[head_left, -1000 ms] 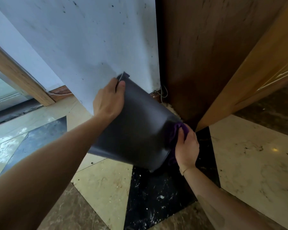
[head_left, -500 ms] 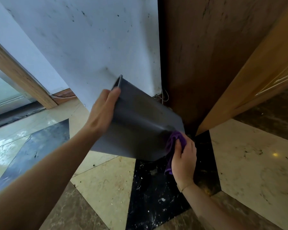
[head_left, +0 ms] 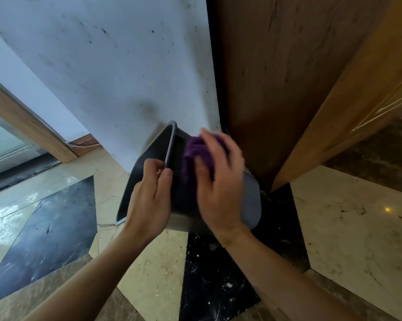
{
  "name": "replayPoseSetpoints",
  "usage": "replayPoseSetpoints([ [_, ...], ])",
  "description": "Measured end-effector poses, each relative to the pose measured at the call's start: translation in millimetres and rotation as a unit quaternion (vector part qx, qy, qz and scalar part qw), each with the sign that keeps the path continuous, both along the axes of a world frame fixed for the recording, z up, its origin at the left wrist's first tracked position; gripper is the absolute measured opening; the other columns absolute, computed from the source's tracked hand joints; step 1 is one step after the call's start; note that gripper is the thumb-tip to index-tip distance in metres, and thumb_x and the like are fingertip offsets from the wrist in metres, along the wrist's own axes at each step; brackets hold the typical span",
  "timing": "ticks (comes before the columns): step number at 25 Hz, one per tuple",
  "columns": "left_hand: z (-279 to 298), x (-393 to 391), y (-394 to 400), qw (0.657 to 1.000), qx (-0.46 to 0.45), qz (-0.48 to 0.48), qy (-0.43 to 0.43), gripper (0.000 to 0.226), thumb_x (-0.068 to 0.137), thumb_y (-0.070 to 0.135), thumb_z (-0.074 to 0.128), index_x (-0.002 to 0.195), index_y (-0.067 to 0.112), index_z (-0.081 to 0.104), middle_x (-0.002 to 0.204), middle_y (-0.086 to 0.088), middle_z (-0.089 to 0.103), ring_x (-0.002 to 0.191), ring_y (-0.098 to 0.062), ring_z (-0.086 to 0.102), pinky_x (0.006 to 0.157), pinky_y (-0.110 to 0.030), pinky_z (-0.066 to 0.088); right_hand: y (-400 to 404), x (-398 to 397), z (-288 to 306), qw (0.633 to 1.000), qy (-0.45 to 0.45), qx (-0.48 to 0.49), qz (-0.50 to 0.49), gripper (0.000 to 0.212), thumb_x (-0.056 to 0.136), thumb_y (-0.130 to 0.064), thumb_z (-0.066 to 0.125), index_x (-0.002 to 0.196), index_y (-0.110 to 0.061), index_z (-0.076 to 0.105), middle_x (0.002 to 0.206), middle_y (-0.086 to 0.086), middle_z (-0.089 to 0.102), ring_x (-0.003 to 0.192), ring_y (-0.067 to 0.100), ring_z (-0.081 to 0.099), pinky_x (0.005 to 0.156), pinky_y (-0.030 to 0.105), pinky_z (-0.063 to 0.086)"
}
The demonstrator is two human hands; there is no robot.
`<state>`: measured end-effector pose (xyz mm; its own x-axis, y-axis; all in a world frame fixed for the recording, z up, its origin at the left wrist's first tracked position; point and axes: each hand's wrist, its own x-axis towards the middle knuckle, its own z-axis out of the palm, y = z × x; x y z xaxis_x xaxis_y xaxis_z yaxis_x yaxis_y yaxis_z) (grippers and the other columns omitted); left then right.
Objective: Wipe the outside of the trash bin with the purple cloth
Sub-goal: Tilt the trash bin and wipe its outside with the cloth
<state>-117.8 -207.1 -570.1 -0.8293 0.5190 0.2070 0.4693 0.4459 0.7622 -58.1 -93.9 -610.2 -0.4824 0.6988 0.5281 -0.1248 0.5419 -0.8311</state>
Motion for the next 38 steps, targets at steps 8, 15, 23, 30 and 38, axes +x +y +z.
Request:
replayPoseSetpoints([
  [8, -13, 0, -21, 0.996, 0.024, -0.017, 0.084, 0.022, 0.096, 0.035, 0.034, 0.093, 0.017, 0.046, 0.058, -0.004, 0.055, 0.052, -0.021, 0.051, 0.038, -0.032, 0.038, -6, -25, -16, 0.984, -0.141, 0.022, 0.106, 0.052, 0.098, -0.057, 0.038, 0.146, -0.038, 0.041, 0.157, -0.007, 0.039, 0.150, 0.021, 0.022, 0.117, 0.052, 0.028],
  [15, -13, -21, -27, 0.996, -0.004, 0.049, 0.075, 0.025, 0.095, 0.035, 0.032, 0.096, 0.016, 0.047, 0.072, 0.011, 0.055, 0.065, 0.006, 0.053, 0.045, -0.019, 0.035, 51, -16, -77, 0.973, -0.217, -0.066, 0.032, 0.046, 0.099, -0.051, 0.042, 0.139, -0.032, 0.052, 0.144, -0.005, 0.052, 0.135, 0.017, 0.045, 0.111, 0.039, 0.038],
  [23, -11, -12, -40, 0.997, -0.001, 0.065, 0.044, 0.020, 0.095, 0.029, 0.033, 0.095, 0.014, 0.046, 0.074, 0.007, 0.054, 0.064, 0.007, 0.052, 0.047, -0.014, 0.034, 67, 29, -104, 0.944, -0.311, -0.088, -0.073, 0.037, 0.102, -0.038, 0.044, 0.132, -0.021, 0.058, 0.134, 0.004, 0.059, 0.112, 0.026, 0.064, 0.089, 0.044, 0.054],
  [30, -20, 19, -27, 0.996, 0.015, 0.037, 0.086, 0.014, 0.096, 0.037, 0.033, 0.092, 0.027, 0.042, 0.064, 0.002, 0.060, 0.057, -0.013, 0.056, 0.043, -0.040, 0.042, -30, 3, -24, 0.997, -0.061, 0.026, 0.031, 0.039, 0.101, -0.038, 0.050, 0.134, -0.021, 0.059, 0.141, 0.003, 0.058, 0.126, 0.016, 0.056, 0.103, 0.021, 0.044],
  [38, -21, 5, -33, 0.985, -0.018, 0.049, 0.165, 0.015, 0.097, 0.033, 0.035, 0.096, 0.022, 0.045, 0.068, 0.015, 0.053, 0.056, -0.007, 0.051, 0.045, -0.024, 0.031, -9, -22, -25, 0.986, -0.124, 0.012, 0.109, 0.051, 0.097, -0.048, 0.052, 0.144, -0.028, 0.048, 0.151, -0.005, 0.047, 0.144, 0.017, 0.036, 0.116, 0.049, 0.030],
])
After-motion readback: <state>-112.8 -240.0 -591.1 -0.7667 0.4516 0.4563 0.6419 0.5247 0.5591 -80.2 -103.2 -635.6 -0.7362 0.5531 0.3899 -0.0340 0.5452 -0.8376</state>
